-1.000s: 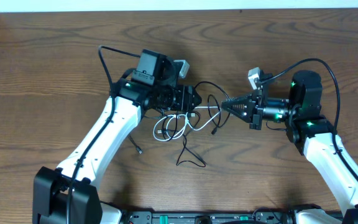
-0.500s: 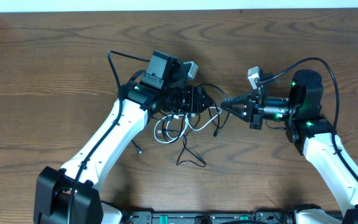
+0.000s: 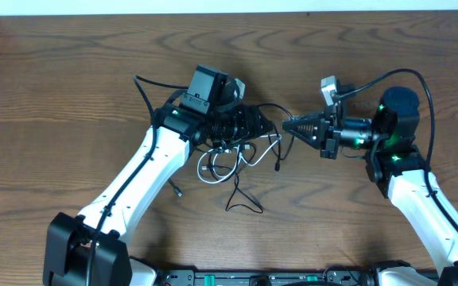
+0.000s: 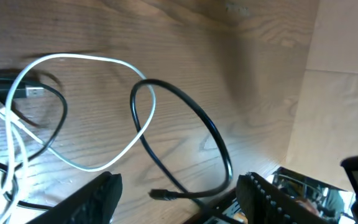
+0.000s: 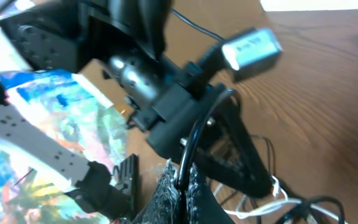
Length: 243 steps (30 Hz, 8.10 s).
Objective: Untangle cables
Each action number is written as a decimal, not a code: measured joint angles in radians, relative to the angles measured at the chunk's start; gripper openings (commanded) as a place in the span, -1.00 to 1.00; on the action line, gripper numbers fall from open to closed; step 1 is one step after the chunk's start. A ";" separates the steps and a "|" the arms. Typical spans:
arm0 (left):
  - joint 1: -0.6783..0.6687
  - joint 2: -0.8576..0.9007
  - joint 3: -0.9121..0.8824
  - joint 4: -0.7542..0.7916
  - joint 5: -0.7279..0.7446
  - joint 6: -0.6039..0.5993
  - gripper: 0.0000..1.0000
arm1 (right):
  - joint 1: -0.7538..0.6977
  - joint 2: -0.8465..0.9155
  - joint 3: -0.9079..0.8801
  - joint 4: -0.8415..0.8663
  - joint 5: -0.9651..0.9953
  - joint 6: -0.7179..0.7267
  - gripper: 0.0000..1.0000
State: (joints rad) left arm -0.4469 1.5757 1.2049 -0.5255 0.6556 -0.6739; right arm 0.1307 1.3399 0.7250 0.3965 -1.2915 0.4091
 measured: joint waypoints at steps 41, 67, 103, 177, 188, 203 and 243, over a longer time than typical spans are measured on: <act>0.134 -0.157 -0.003 0.585 0.299 0.001 -0.85 | 0.039 0.000 -0.003 -0.310 0.208 -0.184 0.01; -0.027 -0.154 -0.003 0.500 0.159 0.024 -0.80 | 0.167 0.000 -0.003 -0.105 0.279 -0.265 -0.98; -0.028 0.233 -0.004 -0.140 -0.347 0.246 -0.17 | 0.167 -0.001 -0.002 -0.657 1.127 -0.120 -0.98; 0.098 0.380 0.027 -0.235 -0.594 0.256 -0.18 | -0.993 -0.001 -0.002 -0.650 1.524 0.112 -0.98; 0.117 0.379 0.026 -0.154 -0.483 0.264 -0.18 | -1.008 -0.001 -0.003 -0.377 1.278 0.128 -0.98; 0.023 0.389 0.024 -0.078 -0.275 0.338 -0.30 | -0.962 0.000 -0.001 0.036 1.012 0.007 -0.68; 0.004 0.296 0.025 -0.099 -0.265 0.365 -0.85 | -0.163 0.030 -0.002 -0.832 0.870 -0.097 0.03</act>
State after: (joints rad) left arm -0.4431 1.8713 1.2297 -0.6247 0.3904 -0.3088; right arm -0.0319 1.3701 0.7235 -0.4351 -0.4213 0.3119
